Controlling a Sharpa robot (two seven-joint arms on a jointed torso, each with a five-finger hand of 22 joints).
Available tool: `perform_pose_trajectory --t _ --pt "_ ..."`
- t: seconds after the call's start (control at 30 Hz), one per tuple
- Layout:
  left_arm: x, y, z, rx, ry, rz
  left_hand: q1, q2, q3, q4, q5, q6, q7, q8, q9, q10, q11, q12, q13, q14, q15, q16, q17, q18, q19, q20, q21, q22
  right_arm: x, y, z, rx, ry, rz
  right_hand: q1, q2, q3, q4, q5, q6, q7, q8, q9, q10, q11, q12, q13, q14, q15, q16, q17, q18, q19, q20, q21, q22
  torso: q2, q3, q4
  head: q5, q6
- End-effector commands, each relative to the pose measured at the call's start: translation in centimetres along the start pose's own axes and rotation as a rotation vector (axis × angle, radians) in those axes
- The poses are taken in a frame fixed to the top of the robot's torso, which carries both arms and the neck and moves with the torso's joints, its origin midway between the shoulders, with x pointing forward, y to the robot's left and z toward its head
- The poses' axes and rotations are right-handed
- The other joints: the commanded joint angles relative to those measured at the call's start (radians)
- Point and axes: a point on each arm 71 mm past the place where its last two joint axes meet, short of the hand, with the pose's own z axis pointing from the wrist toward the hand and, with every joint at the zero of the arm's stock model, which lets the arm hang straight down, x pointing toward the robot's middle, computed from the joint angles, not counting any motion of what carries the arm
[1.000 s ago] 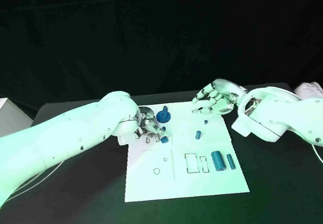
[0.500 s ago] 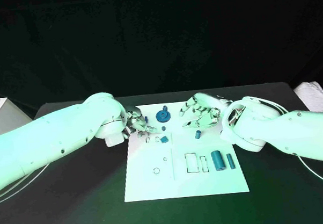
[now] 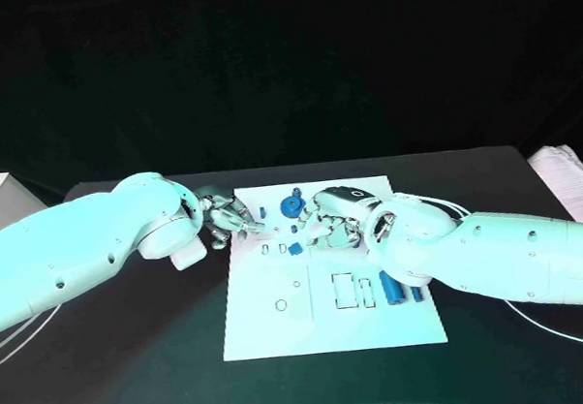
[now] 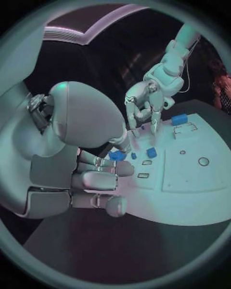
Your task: Assemble the parts on the task board
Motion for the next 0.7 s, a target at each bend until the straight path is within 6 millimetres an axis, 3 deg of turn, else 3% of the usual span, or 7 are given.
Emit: perform_pose_trajectory --t 0.03,0.1,0.13,0.27,0.4,0.47,0.7 --pt "-0.2 -0.5 -0.5 0.102 -0.028 -0.120 0.011 -0.002 0.009 -0.002 0.006 -0.007 0.000 -0.007 -0.003 -0.008 -0.001 -0.004 -0.004 -0.008 0.001 -0.011 -0.016 0.017 -0.012 0.000 -0.009 -0.016 0.6 0.3 0.3 -0.005 0.022 -0.053 0.002 -0.006 0.007 0.001 -0.005 0.005 -0.004 0.000 -0.001 0.026 -0.008 -0.006 0.182 0.107 -0.007 0.002 0.259 0.006 0.066 -0.009 -0.006 0.208 0.003 -0.0056 0.0056 -0.006 -0.001" --pt "-0.3 -0.3 -0.9 0.123 -0.035 -0.149 0.028 -0.012 0.022 -0.007 0.006 -0.016 0.005 -0.006 -0.008 -0.020 0.003 -0.009 -0.013 -0.032 0.005 -0.040 -0.059 0.024 -0.042 0.003 -0.035 -0.061 0.9 0.4 0.6 -0.004 0.028 -0.056 -0.003 -0.010 0.010 0.002 -0.006 0.002 -0.004 -0.003 -0.003 0.026 -0.009 -0.005 0.183 0.107 -0.007 0.003 0.260 0.006 0.067 -0.010 -0.006 0.209 0.004 -0.0087 0.0069 -0.007 -0.002" --pt "-0.4 -0.3 -1.0 0.131 -0.041 -0.164 0.031 -0.015 0.024 -0.008 0.005 -0.018 0.006 -0.006 -0.009 -0.023 0.004 -0.011 -0.016 -0.040 0.006 -0.049 -0.073 0.027 -0.052 0.004 -0.043 -0.075 1.0 0.5 0.7 -0.002 0.031 -0.058 -0.005 -0.012 0.012 0.003 -0.007 0.001 -0.004 -0.004 -0.004 0.026 -0.009 -0.006 0.182 0.107 -0.007 0.002 0.259 0.006 0.066 -0.010 -0.006 0.209 0.004 -0.0077 0.0054 -0.007 -0.002" --pt "-0.6 0.0 -1.5 0.152 -0.061 -0.197 0.039 -0.021 0.031 -0.011 0.005 -0.021 0.008 -0.003 -0.012 -0.027 0.006 -0.012 -0.021 -0.054 0.008 -0.067 -0.097 0.032 -0.070 0.006 -0.061 -0.104 1.4 0.5 1.0 0.008 0.040 -0.064 -0.010 -0.018 0.017 0.003 -0.007 -0.006 -0.003 -0.010 -0.007 0.025 -0.008 -0.007 0.181 0.107 -0.007 0.003 0.260 0.006 0.066 -0.011 -0.007 0.208 0.005 -0.0121 0.0099 -0.011 -0.003" --pt "-0.7 0.2 -2.0 0.162 -0.076 -0.217 0.050 -0.025 0.045 -0.016 0.006 -0.027 0.011 0.000 -0.018 -0.036 0.009 -0.021 -0.036 -0.079 0.010 -0.102 -0.142 0.041 -0.102 0.008 -0.097 -0.157 1.8 0.5 1.2 0.016 0.048 -0.070 -0.019 -0.030 0.028 0.002 -0.004 -0.029 0.011 -0.026 -0.015 0.017 0.003 -0.015 0.175 0.107 0.001 0.004 0.262 0.005 0.068 -0.006 -0.004 0.211 0.006 -0.0158 0.0139 -0.016 -0.004" --pt "-0.7 0.3 -2.1 0.163 -0.080 -0.222 0.064 -0.022 0.061 -0.024 0.006 -0.027 0.011 0.004 -0.021 -0.037 0.008 -0.024 -0.043 -0.079 0.010 -0.105 -0.145 0.041 -0.099 0.008 -0.103 -0.161 1.9 0.6 1.3 0.017 0.052 -0.072 -0.020 -0.032 0.030 0.001 -0.004 -0.033 0.012 -0.029 -0.017 0.016 0.005 -0.016 0.174 0.108 0.002 0.004 0.263 0.005 0.068 -0.005 -0.004 0.211 0.006 -0.0143 0.0118 -0.015 -0.004" --pt "-0.6 0.4 -2.4 0.161 -0.080 -0.228 0.067 -0.020 0.068 -0.027 0.006 -0.028 0.011 0.005 -0.023 -0.037 0.008 -0.025 -0.047 -0.078 0.010 -0.106 -0.146 0.041 -0.097 0.008 -0.105 -0.162 2.3 0.7 1.4 0.017 0.075 -0.076 -0.021 -0.033 0.032 0.001 -0.003 -0.036 0.014 -0.031 -0.018 0.019 0.006 -0.013 0.176 0.108 0.004 0.004 0.263 0.005 0.069 -0.004 -0.002 0.212 0.006 -0.0143 0.0112 -0.011 -0.009"
